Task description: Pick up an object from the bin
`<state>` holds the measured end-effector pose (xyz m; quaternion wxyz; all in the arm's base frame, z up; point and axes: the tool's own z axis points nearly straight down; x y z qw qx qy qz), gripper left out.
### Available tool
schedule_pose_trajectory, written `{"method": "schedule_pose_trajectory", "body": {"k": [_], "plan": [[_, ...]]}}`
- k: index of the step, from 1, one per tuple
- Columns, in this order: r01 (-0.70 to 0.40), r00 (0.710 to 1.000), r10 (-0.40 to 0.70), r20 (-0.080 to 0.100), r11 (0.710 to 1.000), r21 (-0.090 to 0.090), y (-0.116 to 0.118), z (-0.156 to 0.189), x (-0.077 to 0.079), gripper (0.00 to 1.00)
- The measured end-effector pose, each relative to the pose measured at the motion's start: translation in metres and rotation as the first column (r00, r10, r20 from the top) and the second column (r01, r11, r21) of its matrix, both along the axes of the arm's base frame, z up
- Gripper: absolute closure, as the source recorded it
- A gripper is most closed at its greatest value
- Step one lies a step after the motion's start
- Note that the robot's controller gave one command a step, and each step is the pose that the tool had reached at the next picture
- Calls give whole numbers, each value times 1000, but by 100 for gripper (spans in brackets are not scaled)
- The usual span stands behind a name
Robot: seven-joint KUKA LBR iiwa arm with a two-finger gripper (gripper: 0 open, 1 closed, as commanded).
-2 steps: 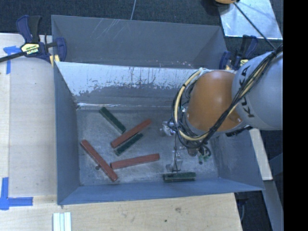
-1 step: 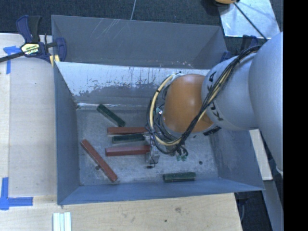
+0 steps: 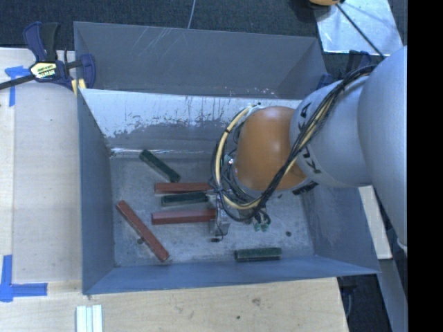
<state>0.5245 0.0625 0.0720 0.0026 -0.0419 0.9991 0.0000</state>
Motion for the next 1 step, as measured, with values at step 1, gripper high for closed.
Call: {"method": "schedule_pose_trajectory", "body": {"k": [1], "plan": [[-16, 1000, 16, -5, 1000, -1, 9, 43, 11, 100]]}}
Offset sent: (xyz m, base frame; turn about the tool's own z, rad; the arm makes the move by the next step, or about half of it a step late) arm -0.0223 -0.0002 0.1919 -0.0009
